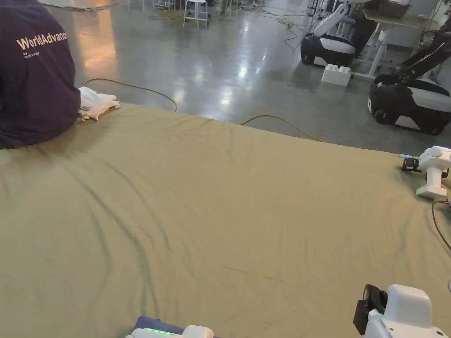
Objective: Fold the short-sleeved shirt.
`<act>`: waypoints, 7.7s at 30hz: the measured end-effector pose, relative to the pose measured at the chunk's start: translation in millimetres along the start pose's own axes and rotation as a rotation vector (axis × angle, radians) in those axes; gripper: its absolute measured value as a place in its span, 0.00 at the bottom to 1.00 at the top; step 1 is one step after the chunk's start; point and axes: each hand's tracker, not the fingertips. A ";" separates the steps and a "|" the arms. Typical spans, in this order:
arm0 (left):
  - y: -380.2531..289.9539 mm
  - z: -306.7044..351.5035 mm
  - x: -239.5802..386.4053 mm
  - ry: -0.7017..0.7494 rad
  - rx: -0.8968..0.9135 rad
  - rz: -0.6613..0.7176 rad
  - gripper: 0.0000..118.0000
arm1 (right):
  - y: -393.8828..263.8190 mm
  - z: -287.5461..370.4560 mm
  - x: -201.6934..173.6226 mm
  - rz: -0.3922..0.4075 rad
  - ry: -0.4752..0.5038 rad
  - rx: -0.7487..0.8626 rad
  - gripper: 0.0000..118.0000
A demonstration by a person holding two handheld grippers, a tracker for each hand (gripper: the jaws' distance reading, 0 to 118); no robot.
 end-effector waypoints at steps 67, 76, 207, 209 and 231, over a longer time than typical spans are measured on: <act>17.8 204.4 -66.9 0.095 0.265 0.084 0.13 | 17.1 22.4 -11.1 -0.007 0.051 0.200 0.00; 28.9 153.9 -12.9 0.056 0.177 -0.020 0.13 | 9.5 24.2 -1.2 -0.025 0.041 0.179 0.00; -4.3 81.5 -162.3 -0.313 0.279 0.188 0.57 | -154.4 2.1 -133.8 0.151 0.139 -0.255 0.00; 0.7 65.8 -168.3 -0.418 0.226 0.230 0.59 | -154.8 2.0 -133.0 0.153 0.142 -0.256 0.00; -1.0 -1.1 -159.1 -0.609 0.137 0.277 0.25 | -154.1 -0.7 -135.2 0.142 0.146 -0.262 0.00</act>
